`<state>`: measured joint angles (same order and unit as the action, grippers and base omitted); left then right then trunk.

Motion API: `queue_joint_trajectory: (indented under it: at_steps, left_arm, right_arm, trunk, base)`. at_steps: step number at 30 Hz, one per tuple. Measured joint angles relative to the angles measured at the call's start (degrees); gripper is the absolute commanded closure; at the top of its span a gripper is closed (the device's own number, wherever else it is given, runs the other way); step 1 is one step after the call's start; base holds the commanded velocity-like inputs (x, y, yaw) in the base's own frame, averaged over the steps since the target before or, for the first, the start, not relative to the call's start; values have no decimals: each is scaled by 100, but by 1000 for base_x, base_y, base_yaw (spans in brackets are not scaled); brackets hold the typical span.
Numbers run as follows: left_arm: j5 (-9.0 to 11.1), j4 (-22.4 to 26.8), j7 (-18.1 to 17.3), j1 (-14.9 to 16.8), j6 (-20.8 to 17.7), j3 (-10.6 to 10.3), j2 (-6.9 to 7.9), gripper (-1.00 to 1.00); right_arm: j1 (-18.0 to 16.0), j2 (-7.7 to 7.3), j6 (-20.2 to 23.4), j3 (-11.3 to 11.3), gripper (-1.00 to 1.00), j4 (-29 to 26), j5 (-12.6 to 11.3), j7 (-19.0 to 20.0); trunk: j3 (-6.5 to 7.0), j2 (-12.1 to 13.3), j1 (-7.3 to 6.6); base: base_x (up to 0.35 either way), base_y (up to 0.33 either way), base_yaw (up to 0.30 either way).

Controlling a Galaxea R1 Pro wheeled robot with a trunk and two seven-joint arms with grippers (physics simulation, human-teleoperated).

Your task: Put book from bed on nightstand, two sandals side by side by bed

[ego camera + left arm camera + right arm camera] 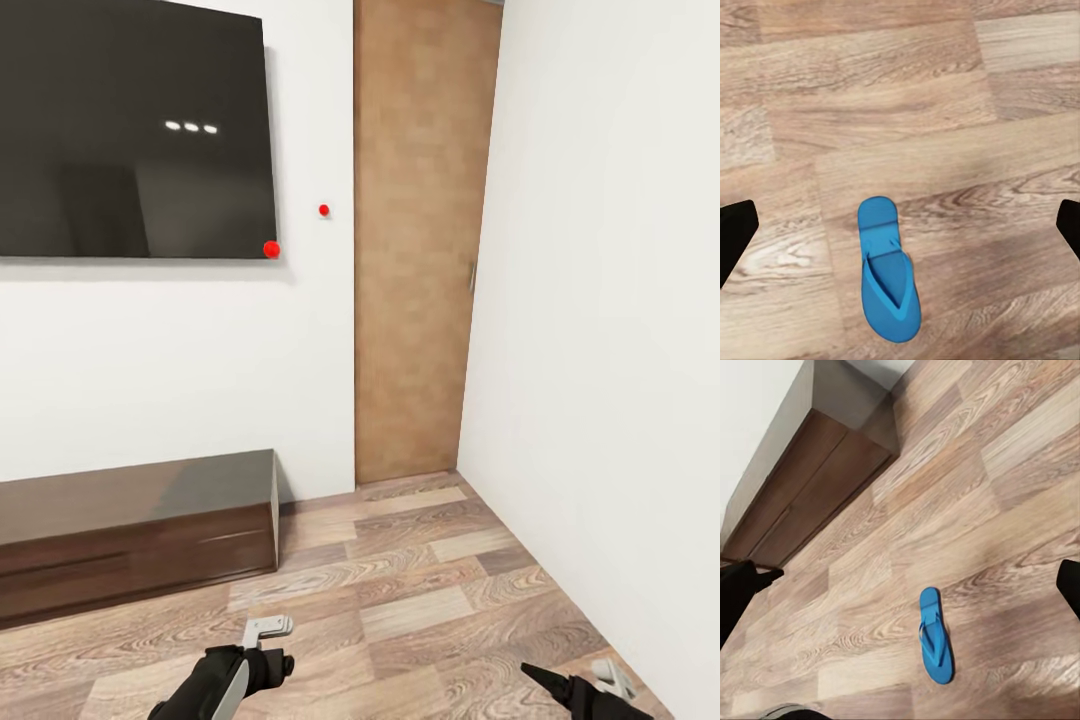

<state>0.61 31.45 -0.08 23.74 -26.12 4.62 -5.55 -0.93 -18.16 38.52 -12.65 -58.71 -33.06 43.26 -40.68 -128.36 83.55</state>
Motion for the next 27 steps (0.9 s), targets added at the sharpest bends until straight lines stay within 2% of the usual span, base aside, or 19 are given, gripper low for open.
queue_joint_trajectory:
  at_steps: [4, 8, 10, 15, 23, 27]
  left_arm:
    - [2, 0, 0, -2, 4, -1, 0, -100]
    - [2, 0, 0, -9, 4, -2, 0, -100]
    - [2, 0, 0, -10, 3, -2, 0, -100]
    - [0, 0, 0, -11, 0, -2, 0, -100]
    - [2, 4, 0, -12, -5, 6, 0, -100]
    - [2, 7, 0, -12, -8, 13, 0, -100]
  right_arm:
    - [0, -9, 15, -116, -100, 28, -26, 34]
    - [0, -8, 19, -531, -100, 42, -31, 31]
    - [0, -6, 16, -665, -100, 48, -29, 24]
    - [0, 4, -31, -760, -100, 65, -25, 14]
    - [0, 24, -287, -766, -100, 99, -11, -19]
    - [0, 60, -333, -753, -100, 91, 13, -224]
  trunk:
    - [-72, -160, 88]
    - [-144, -321, 176]
    - [-180, -401, 220]
    - [-269, -602, 330]
    - [-413, -923, 505]
    - [-485, -1083, 593]
  base:
    - [0, 0, 0]
    - [0, 0, 0]
    - [0, 0, 0]
    - [0, 0, 0]
    - [0, 0, 0]
    - [0, 0, 0]
